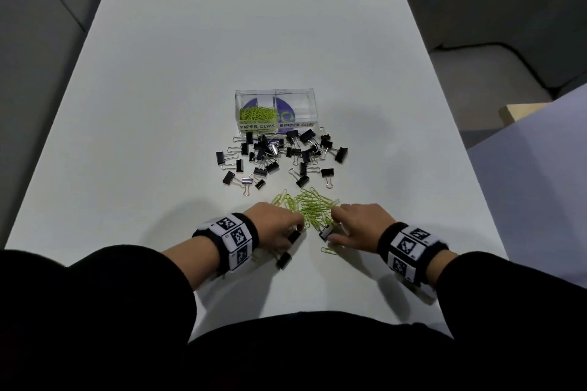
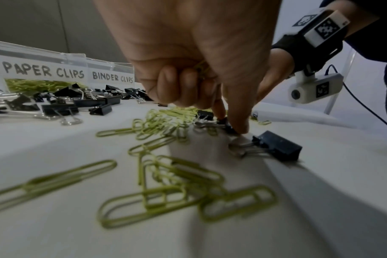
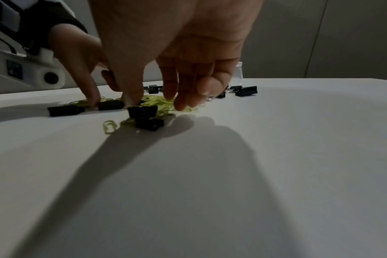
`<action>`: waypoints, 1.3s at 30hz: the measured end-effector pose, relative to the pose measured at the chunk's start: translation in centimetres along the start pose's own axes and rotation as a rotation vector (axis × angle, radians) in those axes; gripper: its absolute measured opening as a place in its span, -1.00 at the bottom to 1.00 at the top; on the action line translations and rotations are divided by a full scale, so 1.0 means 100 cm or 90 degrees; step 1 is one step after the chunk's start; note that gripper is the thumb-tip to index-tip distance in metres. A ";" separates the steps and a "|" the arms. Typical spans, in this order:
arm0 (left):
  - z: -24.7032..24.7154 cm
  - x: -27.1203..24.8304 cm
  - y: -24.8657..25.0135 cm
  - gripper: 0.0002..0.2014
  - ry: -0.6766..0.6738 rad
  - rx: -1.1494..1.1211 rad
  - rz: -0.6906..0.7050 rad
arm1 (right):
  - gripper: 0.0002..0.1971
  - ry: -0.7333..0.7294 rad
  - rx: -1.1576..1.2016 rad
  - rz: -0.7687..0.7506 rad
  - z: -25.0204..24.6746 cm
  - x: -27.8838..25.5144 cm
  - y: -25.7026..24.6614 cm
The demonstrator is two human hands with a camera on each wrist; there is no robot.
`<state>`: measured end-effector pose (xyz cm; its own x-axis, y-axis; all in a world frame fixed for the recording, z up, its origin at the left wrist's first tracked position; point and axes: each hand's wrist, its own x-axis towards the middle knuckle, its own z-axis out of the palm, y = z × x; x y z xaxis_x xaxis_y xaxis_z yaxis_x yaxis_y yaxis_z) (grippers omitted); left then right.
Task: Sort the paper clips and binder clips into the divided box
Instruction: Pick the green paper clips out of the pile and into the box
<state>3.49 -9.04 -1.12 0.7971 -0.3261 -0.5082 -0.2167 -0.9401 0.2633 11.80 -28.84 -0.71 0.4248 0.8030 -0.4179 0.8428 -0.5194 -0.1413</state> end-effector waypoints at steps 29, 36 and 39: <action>-0.036 -0.008 -0.083 -0.62 0.180 -0.167 -0.278 | -0.82 -0.007 0.391 0.178 -0.038 0.041 0.028; -0.050 0.013 -0.089 -0.61 0.198 -0.127 -0.322 | -0.75 0.089 0.389 0.202 -0.053 0.092 0.018; -0.049 0.014 -0.086 -0.58 0.230 -0.141 -0.315 | -0.80 0.092 0.458 0.190 -0.050 0.102 0.010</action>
<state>9.19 -0.95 -0.07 0.9208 0.2301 -0.3149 0.3148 -0.9153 0.2515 18.66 -19.68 -0.65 0.6800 0.6040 -0.4158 0.2865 -0.7408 -0.6076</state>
